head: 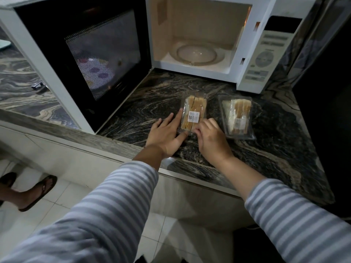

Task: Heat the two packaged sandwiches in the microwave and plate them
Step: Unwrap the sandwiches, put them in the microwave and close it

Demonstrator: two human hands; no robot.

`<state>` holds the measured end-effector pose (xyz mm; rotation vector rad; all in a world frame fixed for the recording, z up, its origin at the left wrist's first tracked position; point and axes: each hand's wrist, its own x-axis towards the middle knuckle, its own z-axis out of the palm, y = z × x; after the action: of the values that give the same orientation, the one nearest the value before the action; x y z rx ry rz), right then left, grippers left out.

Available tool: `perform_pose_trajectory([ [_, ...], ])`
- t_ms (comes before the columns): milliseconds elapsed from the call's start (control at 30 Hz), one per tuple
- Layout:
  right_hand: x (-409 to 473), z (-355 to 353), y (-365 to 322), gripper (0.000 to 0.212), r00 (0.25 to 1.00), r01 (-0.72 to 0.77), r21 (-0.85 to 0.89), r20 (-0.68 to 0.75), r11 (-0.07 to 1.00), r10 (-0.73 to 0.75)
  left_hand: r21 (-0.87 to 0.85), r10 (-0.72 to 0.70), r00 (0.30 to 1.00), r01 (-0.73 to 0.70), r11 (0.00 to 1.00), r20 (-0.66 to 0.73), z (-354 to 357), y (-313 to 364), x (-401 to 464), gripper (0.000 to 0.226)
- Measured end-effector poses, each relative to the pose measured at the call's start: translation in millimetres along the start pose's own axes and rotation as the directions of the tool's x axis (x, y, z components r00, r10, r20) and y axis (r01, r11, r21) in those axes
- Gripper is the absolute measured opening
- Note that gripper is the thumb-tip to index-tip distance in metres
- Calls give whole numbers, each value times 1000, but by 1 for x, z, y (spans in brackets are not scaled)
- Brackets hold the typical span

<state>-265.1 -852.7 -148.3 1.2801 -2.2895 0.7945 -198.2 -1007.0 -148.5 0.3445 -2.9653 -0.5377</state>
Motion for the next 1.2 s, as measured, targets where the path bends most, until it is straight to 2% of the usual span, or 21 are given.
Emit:
perform_pose_trajectory([
  [233,-1,0,0,25,999,-45,41,-17,998,46,-31,-2,1000,2,1000,-5,-1,0,-1,76],
  [333,0,0,-1,24,999,-26,57,-20,998,27,-50,7,1000,-8,999,-30,0,-1,-1,78],
  [500,-2,-4,-1,26,981,-81,51,-172,995,88,-111,39,997,-46,993,-67,-1,-1,-3,74],
  [600,-5,-8,2,33,955,-151,146,-233,978,182,-250,17,998,-33,968,-67,-7,1,-2,71],
  [733,-7,-10,-2,39,911,-315,284,-178,906,372,-489,-18,993,-40,871,-113,-26,12,13,76],
  [833,-5,-6,-13,40,887,-407,314,-90,858,454,-551,2,979,-116,826,-202,-44,23,32,64],
  [933,13,0,-26,47,861,-462,303,-73,833,504,-575,45,963,-196,794,-266,-60,29,47,55],
  [1000,34,7,-30,47,791,-572,306,-40,761,611,-603,55,962,-213,769,-268,-67,30,56,50],
  [1100,61,12,-36,42,619,-741,336,5,581,786,-626,81,963,-229,745,-256,-75,29,65,49],
  [1200,71,13,-42,69,516,-815,305,-4,492,857,-611,106,962,-243,753,-251,-75,26,69,50],
])
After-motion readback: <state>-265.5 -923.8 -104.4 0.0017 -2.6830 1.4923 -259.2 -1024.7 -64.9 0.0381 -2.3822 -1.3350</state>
